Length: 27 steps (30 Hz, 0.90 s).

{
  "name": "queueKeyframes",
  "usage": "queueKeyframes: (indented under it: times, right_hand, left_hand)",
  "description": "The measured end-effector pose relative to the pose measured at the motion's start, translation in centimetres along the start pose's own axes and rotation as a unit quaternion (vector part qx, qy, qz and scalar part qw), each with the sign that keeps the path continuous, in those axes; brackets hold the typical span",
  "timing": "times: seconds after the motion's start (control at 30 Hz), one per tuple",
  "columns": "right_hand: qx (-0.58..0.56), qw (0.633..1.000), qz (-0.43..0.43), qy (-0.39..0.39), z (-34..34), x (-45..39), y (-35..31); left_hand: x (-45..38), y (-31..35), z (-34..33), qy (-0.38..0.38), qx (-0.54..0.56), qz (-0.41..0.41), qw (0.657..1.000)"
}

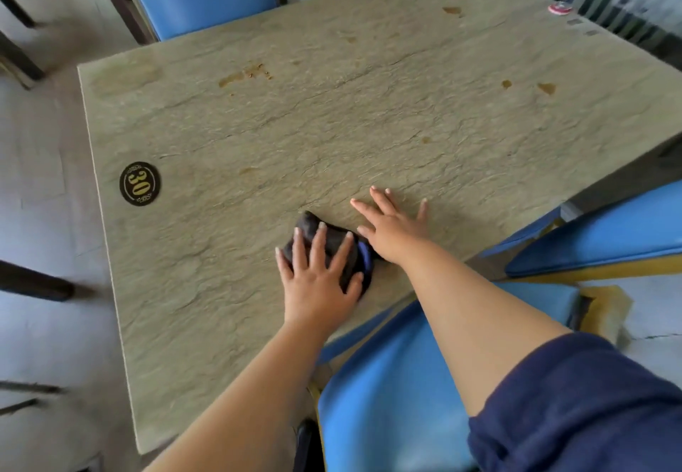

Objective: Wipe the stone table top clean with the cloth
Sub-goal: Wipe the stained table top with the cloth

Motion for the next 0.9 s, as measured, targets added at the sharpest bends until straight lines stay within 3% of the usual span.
queueKeyframes:
  times: [0.1, 0.2, 0.3, 0.4, 0.47, 0.6, 0.7, 0.8, 0.9]
  right_hand:
    - [-0.005, 0.997, 0.075, 0.012, 1.3, -1.1, 2.3]
    - [-0.005, 0.993, 0.11, 0.031, 2.3, -2.4, 4.4]
    - [-0.01, 0.993, 0.11, 0.048, 3.8, -3.5, 7.6]
    - [0.066, 0.987, 0.133, 0.066, 5.3, -4.2, 11.6]
    - [0.065, 0.988, 0.125, 0.067, 5.7, -4.6, 13.3]
    - [0.041, 0.99, 0.103, 0.09, 4.7, -4.8, 13.3]
    - [0.049, 0.989, 0.098, 0.095, 4.6, -5.0, 13.5]
    - [0.054, 0.989, 0.099, 0.095, 4.5, -5.2, 13.7]
    - [0.06, 0.988, 0.107, 0.093, 4.6, -5.1, 13.8]
  left_hand:
    - [0.9, 3.3, -0.9, 0.046, 0.002, -0.072, 0.996]
    - [-1.7, 2.7, -0.7, 0.049, -0.03, -0.065, 0.996]
    - [-6.2, 1.8, 0.4, 0.011, 0.0, 0.067, 0.998]
    - [-8.7, 4.0, 1.3, -0.025, 0.034, 0.184, 0.982]
    - [-7.8, 6.9, 1.1, -0.008, 0.016, 0.142, 0.99]
    - [-4.2, 10.6, -0.4, 0.068, -0.014, -0.092, 0.993]
    - [-5.7, 8.6, -0.5, 0.076, -0.018, -0.142, 0.987]
    - [-10.3, 6.5, 0.2, 0.052, -0.014, -0.014, 0.998]
    - [-15.5, 5.7, 1.4, 0.02, 0.032, 0.14, 0.989]
Point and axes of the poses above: each hand's wrist, its own x-axis away from the middle knuckle, its own z-axis out of the back of the hand, y = z × x, the point moved 1 cm from there along -x, towards the middle knuckle, and after that the axes turned 9 degrees about -x, right-handed, at the moved point
